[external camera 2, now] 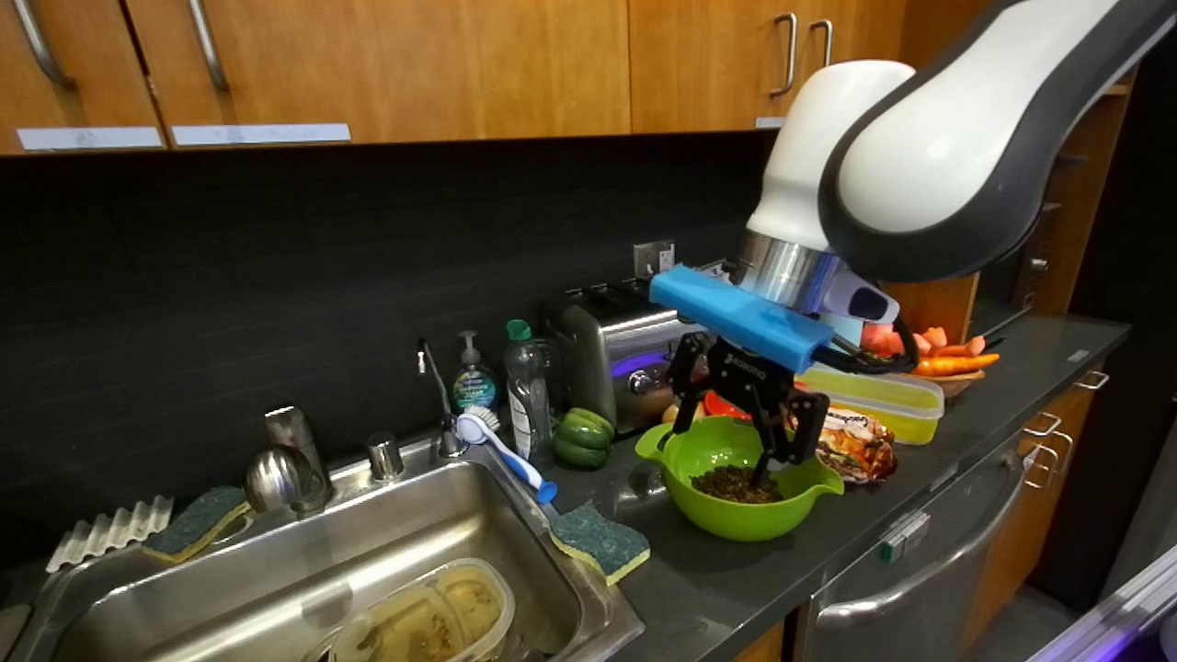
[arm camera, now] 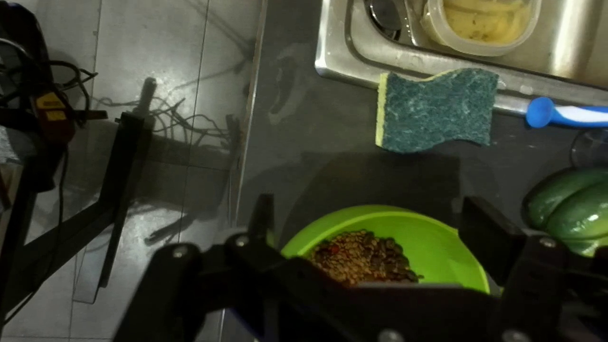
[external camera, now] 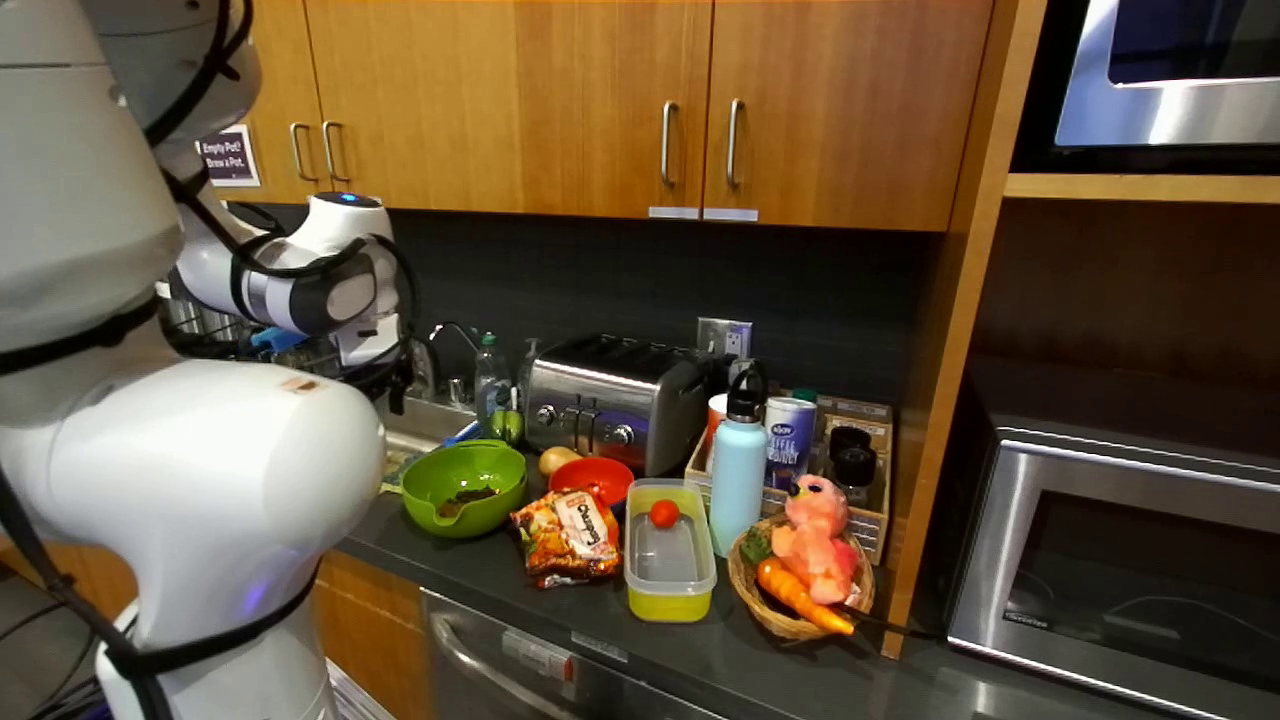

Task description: Transfer the stuff in the green bowl onto the plate

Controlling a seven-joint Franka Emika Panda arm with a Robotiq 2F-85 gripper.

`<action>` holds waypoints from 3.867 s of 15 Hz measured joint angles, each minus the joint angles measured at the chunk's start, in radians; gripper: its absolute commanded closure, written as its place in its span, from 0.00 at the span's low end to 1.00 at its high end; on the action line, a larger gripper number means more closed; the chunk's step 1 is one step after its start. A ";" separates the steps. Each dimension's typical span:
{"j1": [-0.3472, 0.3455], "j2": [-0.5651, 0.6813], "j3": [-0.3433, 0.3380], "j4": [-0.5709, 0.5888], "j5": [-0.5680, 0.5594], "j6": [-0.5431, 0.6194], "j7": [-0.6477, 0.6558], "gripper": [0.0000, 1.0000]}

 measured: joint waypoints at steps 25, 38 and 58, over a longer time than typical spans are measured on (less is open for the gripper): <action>0.004 -0.006 -0.019 0.006 -0.052 -0.013 0.035 0.00; -0.093 0.107 -0.019 0.009 -0.203 -0.070 0.241 0.00; -0.095 0.333 -0.120 0.124 -0.229 -0.112 0.338 0.79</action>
